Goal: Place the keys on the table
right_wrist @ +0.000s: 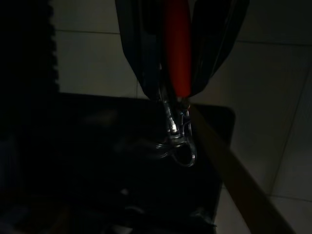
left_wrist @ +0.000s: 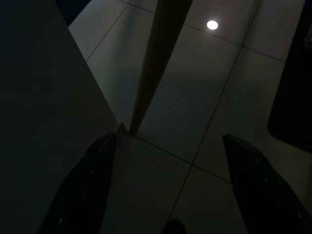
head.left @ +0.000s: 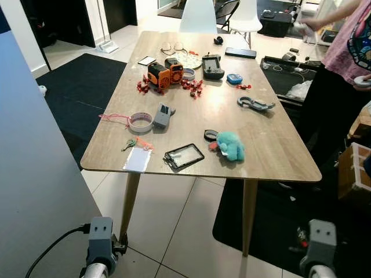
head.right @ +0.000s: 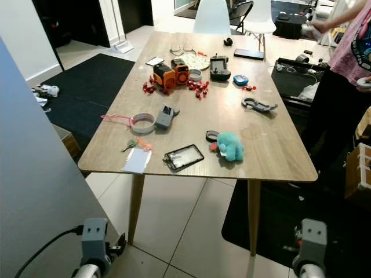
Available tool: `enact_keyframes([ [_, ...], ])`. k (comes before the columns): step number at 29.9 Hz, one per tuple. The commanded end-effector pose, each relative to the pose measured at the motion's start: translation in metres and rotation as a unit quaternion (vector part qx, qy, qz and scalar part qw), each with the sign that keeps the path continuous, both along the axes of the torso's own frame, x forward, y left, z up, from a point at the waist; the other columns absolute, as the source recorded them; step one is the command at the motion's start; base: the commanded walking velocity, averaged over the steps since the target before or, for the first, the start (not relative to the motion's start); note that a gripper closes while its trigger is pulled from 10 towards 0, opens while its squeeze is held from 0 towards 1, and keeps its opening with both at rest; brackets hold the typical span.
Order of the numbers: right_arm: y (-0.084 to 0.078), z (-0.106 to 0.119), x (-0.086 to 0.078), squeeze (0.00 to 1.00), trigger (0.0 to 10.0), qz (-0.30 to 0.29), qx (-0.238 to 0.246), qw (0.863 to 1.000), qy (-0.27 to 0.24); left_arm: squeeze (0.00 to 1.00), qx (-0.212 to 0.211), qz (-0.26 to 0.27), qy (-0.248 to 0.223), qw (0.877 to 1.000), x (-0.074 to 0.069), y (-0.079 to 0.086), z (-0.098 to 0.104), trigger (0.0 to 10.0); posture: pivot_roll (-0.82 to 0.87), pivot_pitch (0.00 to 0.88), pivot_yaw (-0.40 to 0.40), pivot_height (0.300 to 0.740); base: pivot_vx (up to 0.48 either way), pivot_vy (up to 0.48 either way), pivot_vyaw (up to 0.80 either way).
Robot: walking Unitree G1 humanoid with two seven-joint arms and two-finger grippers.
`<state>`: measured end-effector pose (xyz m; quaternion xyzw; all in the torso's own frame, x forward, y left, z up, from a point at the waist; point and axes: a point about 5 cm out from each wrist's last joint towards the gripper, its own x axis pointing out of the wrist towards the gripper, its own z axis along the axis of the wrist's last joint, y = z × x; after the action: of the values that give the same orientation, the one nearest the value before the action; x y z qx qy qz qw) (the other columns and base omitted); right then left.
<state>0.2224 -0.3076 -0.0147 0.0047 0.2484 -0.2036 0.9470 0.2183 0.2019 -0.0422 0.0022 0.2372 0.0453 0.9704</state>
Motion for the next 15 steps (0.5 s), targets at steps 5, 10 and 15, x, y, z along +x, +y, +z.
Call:
enact_keyframes([
  [5, -0.058, 0.112, 0.062, 0.00, 10.0, -0.073, -0.061, 0.975, -0.201, 0.00, 0.010, 0.001, 0.015, 1.000, -0.008, 0.006, -0.004, 10.0, 0.04, 0.063, -0.015, 0.740, 0.000, 0.000, 0.00],
  [10, -0.021, 0.179, 0.123, 0.00, 10.0, 0.052, -0.033, 0.958, -0.280, 0.00, 0.013, 0.002, 0.017, 1.000, -0.010, 0.006, -0.005, 10.0, 0.03, 0.072, -0.017, 0.740, 0.000, 0.000, 0.00],
  [15, 0.046, 0.196, 0.156, 0.00, 10.0, 0.227, -0.006, 0.932, -0.282, 0.00, 0.011, 0.003, 0.021, 1.000, -0.013, 0.006, -0.007, 10.0, 0.04, 0.072, -0.019, 0.740, 0.000, 0.000, 0.00],
])
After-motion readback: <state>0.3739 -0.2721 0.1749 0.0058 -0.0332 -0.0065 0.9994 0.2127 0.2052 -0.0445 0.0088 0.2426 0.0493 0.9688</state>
